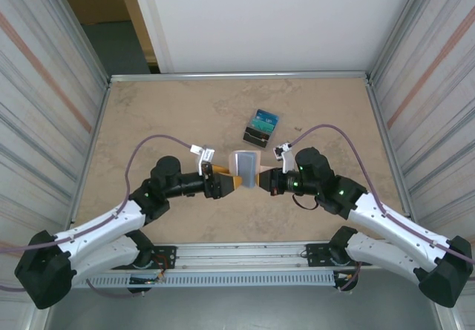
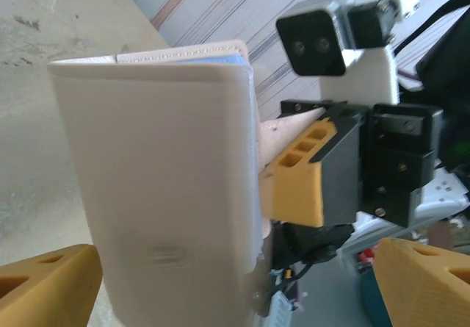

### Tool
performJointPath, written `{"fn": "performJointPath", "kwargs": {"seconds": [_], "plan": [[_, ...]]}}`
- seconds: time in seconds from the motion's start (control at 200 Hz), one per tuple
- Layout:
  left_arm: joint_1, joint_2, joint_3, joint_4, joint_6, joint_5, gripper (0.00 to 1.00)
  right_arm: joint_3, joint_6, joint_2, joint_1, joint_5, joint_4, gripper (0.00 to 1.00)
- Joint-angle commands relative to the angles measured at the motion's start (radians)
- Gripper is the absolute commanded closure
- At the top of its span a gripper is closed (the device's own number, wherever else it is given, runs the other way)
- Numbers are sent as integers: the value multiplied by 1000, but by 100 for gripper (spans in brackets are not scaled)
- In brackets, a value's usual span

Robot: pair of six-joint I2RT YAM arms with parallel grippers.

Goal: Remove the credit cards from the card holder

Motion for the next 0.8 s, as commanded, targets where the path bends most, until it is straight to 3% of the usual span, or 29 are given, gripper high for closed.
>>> {"fn": "performJointPath", "kwargs": {"seconds": [0.0, 0.06, 0.15, 0.236, 0.356, 0.441, 0.752, 0.797], "plan": [[-4, 45, 35, -9, 82, 2, 3, 48, 21, 11, 8, 49, -16, 100], [-5, 83, 63, -27, 107, 5, 3, 64, 21, 31, 8, 62, -30, 100], [-4, 150, 109, -55, 137, 8, 13, 90, 16, 70, 7, 69, -34, 100], [-5, 220, 130, -21, 138, 15, 28, 101, 11, 107, 6, 57, -10, 100], [2, 287, 149, 10, 119, 20, 60, 121, 14, 166, -2, 58, -14, 100], [4, 290, 143, 29, 123, 20, 73, 116, 15, 177, -6, 55, -1, 100], [17, 212, 125, -43, 146, -24, 95, 74, 28, 152, -37, 45, 34, 100], [17, 215, 126, -44, 149, -24, 97, 76, 27, 150, -40, 58, 30, 87]]}}
